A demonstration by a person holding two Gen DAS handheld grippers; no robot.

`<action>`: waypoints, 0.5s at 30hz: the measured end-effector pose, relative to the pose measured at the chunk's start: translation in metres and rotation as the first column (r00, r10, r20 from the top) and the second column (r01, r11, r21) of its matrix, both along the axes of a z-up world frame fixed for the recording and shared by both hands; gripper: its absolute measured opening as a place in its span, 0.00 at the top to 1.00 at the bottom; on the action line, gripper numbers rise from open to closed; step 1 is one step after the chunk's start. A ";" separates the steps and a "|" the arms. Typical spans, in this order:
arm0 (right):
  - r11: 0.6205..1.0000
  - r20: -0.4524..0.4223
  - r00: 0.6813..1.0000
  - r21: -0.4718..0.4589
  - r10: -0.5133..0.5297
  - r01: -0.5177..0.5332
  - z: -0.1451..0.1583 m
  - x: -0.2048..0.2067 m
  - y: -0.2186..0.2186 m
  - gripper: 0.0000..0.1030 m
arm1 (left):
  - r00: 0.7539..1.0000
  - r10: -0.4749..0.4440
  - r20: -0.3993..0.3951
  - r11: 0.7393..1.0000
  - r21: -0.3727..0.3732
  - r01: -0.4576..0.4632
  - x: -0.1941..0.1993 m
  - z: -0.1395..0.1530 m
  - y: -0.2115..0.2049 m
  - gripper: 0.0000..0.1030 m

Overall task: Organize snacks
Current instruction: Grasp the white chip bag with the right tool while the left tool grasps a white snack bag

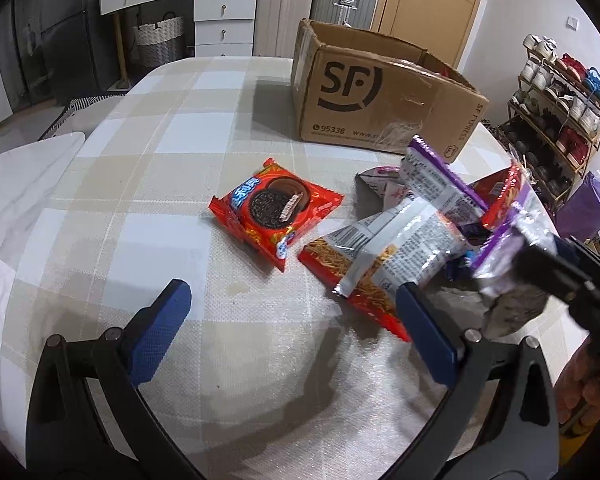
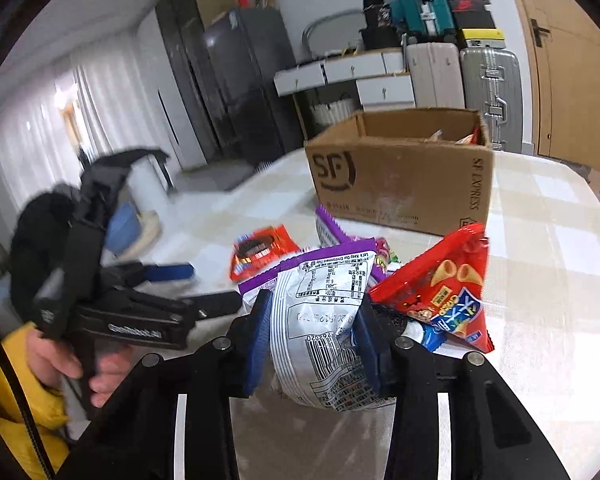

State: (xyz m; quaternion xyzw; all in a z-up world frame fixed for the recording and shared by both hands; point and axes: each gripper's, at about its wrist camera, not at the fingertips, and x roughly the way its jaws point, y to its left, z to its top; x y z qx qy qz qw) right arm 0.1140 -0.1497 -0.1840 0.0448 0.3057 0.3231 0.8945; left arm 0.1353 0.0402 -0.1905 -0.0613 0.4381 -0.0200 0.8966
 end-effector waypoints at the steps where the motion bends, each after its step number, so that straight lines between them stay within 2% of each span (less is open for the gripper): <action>1: 0.999 0.004 1.000 0.034 -0.004 0.004 0.002 -0.002 -0.006 0.62 | 1.000 -0.005 0.003 1.000 -0.008 0.005 0.000 0.002 -0.001 0.01; 4: 0.989 0.000 1.000 0.149 -0.017 0.016 0.005 -0.009 -0.028 0.62 | 0.999 -0.030 0.011 0.999 -0.043 0.031 0.001 0.007 -0.005 0.01; 5: 0.977 0.000 1.000 0.214 -0.010 0.010 0.004 -0.013 -0.038 0.62 | 0.999 -0.049 0.011 0.997 -0.060 0.050 0.004 0.009 -0.007 0.01; 7: 0.958 0.005 1.000 0.287 -0.020 0.017 0.002 -0.018 -0.052 0.62 | 0.997 -0.081 0.005 0.993 -0.084 0.082 0.010 0.011 -0.012 0.01; 13: 0.937 -0.027 0.998 0.344 -0.061 0.067 -0.002 -0.020 -0.072 0.61 | 0.984 -0.175 0.010 0.982 -0.063 0.175 0.031 0.021 -0.035 0.01; 15: 0.935 -0.031 0.998 0.347 -0.062 0.069 -0.002 -0.022 -0.071 0.62 | 0.981 -0.194 -0.010 0.979 -0.069 0.193 0.039 0.021 -0.040 0.08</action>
